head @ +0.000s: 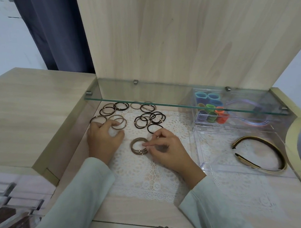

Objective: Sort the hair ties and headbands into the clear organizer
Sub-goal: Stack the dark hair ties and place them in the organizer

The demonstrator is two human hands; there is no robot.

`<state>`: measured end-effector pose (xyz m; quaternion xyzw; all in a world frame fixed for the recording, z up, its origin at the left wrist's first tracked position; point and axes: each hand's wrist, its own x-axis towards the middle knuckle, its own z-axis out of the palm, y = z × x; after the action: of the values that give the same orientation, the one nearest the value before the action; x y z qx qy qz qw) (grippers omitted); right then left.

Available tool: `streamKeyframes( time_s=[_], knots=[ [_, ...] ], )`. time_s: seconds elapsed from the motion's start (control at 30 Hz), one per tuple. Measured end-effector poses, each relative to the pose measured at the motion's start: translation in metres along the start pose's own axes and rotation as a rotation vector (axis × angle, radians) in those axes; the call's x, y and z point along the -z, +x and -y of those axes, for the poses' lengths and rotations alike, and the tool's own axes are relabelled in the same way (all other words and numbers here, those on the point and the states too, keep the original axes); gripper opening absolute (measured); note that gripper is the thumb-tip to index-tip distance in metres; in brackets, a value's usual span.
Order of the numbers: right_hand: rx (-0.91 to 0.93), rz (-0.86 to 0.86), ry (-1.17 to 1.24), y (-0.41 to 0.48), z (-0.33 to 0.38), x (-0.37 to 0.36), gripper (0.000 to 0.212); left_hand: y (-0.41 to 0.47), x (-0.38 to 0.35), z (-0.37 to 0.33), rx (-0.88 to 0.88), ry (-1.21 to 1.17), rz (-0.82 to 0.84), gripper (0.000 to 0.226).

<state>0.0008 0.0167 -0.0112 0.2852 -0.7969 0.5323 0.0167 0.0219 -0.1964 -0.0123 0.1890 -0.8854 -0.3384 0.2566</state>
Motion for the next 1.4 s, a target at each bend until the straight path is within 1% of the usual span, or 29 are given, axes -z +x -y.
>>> streamKeyframes(
  time_s=[0.03, 0.1, 0.23, 0.37, 0.43, 0.57, 0.67, 0.83, 0.97, 1.03, 1.1, 1.13, 1.27, 1.33, 1.4],
  knots=[
    [-0.035, -0.041, 0.046, 0.0, 0.002, 0.001, 0.016, 0.0, 0.0, -0.002, 0.018, 0.011, 0.011, 0.024],
    [-0.07, -0.117, 0.082, 0.0, 0.004, 0.003, 0.018, -0.001, -0.001, -0.004, 0.037, 0.038, 0.02, 0.022],
    [-0.098, -0.216, 0.008, 0.003, 0.0, 0.004, 0.024, 0.0, -0.001, -0.005, 0.06, 0.04, 0.029, 0.022],
    [-0.113, -0.299, -0.131, 0.004, -0.002, 0.004, 0.023, 0.0, -0.002, -0.004, 0.035, 0.016, 0.011, 0.015],
    [-0.111, -0.316, -0.172, 0.005, -0.002, 0.005, 0.022, 0.001, -0.002, -0.004, 0.029, 0.029, 0.037, 0.013],
    [-0.091, -0.326, -0.153, 0.006, -0.002, 0.005, 0.02, 0.006, -0.001, -0.006, 0.024, 0.077, 0.088, 0.006],
    [-0.091, -0.334, -0.15, 0.006, -0.002, 0.006, 0.021, 0.006, -0.003, -0.007, -0.036, 0.177, 0.098, 0.005],
    [-0.104, -0.335, -0.142, 0.006, -0.002, 0.006, 0.022, 0.002, -0.005, -0.011, -0.167, 0.359, 0.062, 0.005],
    [-0.119, -0.33, -0.148, 0.005, -0.003, 0.006, 0.021, 0.0, -0.01, -0.011, -0.208, 0.447, 0.079, 0.007],
    [-0.128, -0.327, -0.15, 0.005, -0.003, 0.007, 0.02, -0.005, -0.011, -0.004, -0.248, 0.409, 0.039, 0.007],
    [-0.127, -0.328, -0.159, 0.005, -0.003, 0.007, 0.022, -0.012, -0.009, 0.004, -0.304, 0.276, -0.012, 0.004],
    [-0.126, -0.328, -0.163, 0.005, -0.003, 0.007, 0.024, -0.015, -0.007, 0.006, -0.327, 0.198, -0.017, 0.006],
    [-0.122, -0.318, -0.176, 0.005, -0.003, 0.007, 0.024, -0.02, 0.001, 0.003, -0.363, -0.011, 0.048, 0.008],
    [-0.12, -0.323, -0.18, 0.006, -0.003, 0.007, 0.025, -0.022, 0.004, 0.003, -0.445, -0.023, 0.094, 0.008],
    [-0.122, -0.326, -0.179, 0.006, -0.003, 0.006, 0.025, -0.023, 0.007, 0.004, -0.559, 0.043, 0.107, 0.012]
  ],
)
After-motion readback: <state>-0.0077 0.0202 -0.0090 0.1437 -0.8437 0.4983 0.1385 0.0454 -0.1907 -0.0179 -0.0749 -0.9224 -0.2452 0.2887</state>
